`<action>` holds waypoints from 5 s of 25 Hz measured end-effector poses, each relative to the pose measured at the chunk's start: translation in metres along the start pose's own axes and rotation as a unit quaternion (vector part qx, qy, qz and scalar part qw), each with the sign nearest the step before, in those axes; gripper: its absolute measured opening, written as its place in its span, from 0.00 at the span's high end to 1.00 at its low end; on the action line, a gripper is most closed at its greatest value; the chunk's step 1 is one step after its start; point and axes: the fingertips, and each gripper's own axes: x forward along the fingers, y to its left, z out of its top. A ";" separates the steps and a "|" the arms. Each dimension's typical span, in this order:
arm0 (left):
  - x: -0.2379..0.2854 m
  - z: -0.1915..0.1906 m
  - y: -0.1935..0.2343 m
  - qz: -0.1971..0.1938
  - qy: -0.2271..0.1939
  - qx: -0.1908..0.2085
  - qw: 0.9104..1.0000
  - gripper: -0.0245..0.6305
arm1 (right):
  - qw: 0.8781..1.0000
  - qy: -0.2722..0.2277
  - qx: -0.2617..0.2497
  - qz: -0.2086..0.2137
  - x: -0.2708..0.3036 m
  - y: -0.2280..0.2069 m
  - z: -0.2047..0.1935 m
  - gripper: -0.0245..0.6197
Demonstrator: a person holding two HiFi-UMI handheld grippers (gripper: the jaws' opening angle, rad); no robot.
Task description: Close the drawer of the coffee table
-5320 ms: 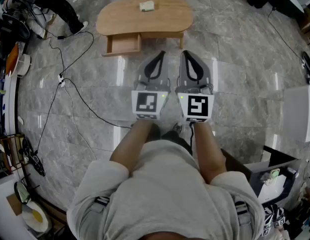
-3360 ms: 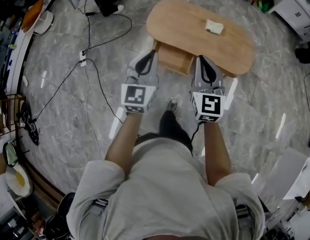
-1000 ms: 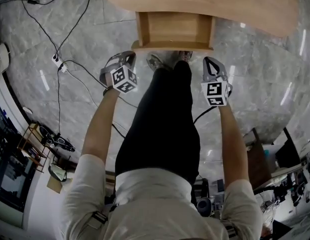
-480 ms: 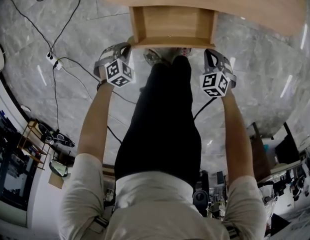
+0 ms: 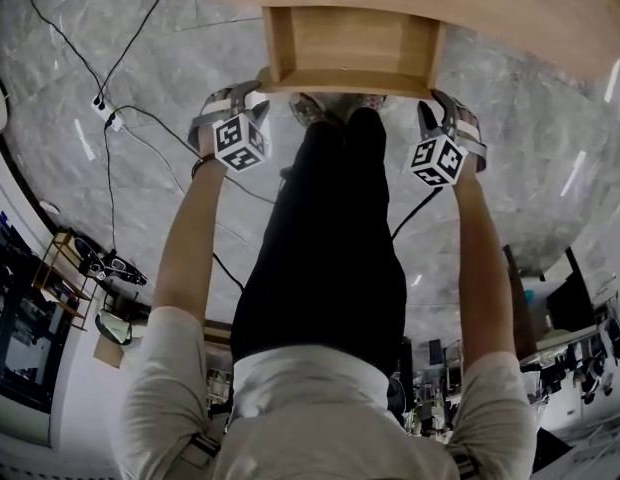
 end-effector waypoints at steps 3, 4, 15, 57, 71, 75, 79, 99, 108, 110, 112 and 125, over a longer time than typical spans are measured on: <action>0.008 0.009 0.000 -0.003 -0.007 -0.002 1.000 0.67 | 1.000 0.008 -0.012 0.005 0.006 0.001 -0.003 0.71; 0.011 0.010 -0.001 -0.004 -0.008 -0.001 1.000 0.67 | 1.000 0.010 -0.016 0.004 0.008 0.001 -0.004 0.71; 0.015 0.017 0.009 0.011 -0.002 0.015 1.000 0.76 | 0.997 0.020 -0.076 0.008 0.012 0.001 -0.002 0.79; -0.021 0.032 0.051 0.051 -0.005 0.017 0.999 0.77 | 0.995 0.007 -0.101 0.010 -0.014 -0.030 0.022 0.82; -0.024 0.040 0.081 0.060 0.002 0.020 0.998 0.77 | 0.994 0.004 -0.106 0.010 -0.010 -0.056 0.034 0.82; -0.023 0.042 0.090 0.061 0.002 0.019 0.998 0.77 | 0.994 0.005 -0.106 0.009 -0.005 -0.065 0.038 0.82; -0.022 0.043 0.096 0.060 0.003 0.018 0.998 0.77 | 0.994 0.006 -0.108 0.011 -0.004 -0.068 0.039 0.82; -0.015 0.056 0.136 0.073 0.002 0.013 0.997 0.77 | 0.994 -0.001 -0.108 -0.021 0.014 -0.113 0.052 0.82; -0.015 0.056 0.147 0.089 -0.001 -0.008 0.996 0.76 | 0.996 -0.008 -0.078 -0.047 0.016 -0.122 0.058 0.80; -0.017 0.058 0.152 0.099 0.000 -0.015 0.995 0.76 | 0.996 -0.010 -0.061 -0.060 0.016 -0.127 0.059 0.79; -0.018 0.061 0.153 0.106 0.000 -0.018 0.994 0.76 | 0.996 -0.012 -0.042 -0.073 0.013 -0.131 0.058 0.79; -0.019 0.058 0.168 0.167 -0.017 -0.135 0.977 0.72 | 0.976 -0.012 0.158 -0.150 0.016 -0.150 0.055 0.69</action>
